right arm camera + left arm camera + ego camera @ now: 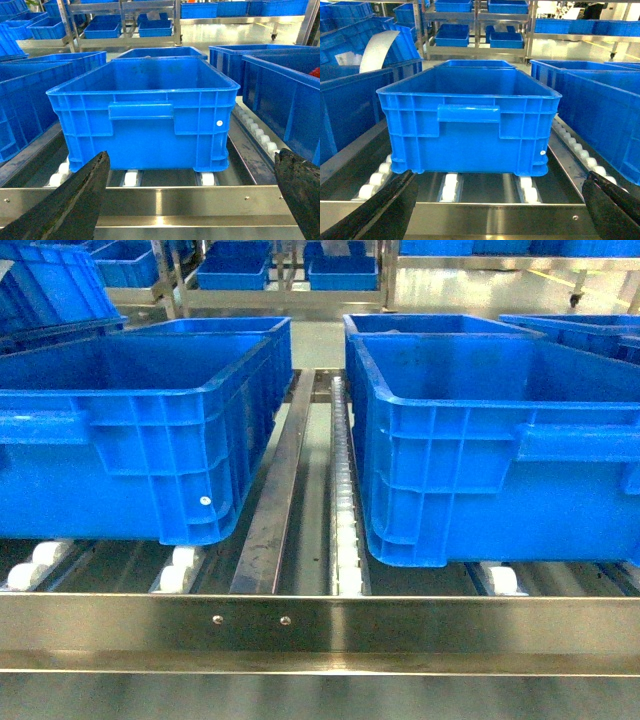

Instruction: Sort blue parts and orange caps into right shelf containers

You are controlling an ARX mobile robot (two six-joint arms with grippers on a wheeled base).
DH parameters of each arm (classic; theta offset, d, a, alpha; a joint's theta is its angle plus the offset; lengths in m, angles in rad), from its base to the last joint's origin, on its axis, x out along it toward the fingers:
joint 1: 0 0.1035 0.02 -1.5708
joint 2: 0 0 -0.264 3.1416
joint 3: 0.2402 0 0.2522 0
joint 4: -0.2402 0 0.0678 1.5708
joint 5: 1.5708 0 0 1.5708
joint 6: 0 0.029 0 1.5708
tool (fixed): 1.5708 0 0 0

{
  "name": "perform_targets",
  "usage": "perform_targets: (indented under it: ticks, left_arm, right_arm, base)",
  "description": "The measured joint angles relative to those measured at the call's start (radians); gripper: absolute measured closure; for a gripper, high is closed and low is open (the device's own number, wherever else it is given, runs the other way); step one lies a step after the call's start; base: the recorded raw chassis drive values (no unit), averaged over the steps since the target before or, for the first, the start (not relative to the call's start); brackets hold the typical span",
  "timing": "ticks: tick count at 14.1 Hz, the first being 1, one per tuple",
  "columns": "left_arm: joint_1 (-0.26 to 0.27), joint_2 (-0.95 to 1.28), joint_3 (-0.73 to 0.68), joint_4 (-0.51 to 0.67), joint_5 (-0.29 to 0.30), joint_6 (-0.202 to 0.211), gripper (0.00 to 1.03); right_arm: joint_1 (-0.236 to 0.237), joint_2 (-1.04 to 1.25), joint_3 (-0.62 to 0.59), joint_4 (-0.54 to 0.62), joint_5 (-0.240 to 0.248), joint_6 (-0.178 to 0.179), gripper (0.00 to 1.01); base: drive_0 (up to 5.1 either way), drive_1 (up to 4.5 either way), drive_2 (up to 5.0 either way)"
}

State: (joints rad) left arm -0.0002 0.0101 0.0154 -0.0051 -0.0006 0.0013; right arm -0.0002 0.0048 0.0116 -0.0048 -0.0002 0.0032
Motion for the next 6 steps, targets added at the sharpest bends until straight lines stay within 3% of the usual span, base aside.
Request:
perform_targets:
  ticks: [6]
  left_arm:
    - [0.000, 0.000, 0.000, 0.000, 0.000, 0.000, 0.05]
  right_arm:
    - [0.000, 0.000, 0.000, 0.000, 0.000, 0.000, 0.03]
  base:
    - [0.0, 0.00, 0.0]
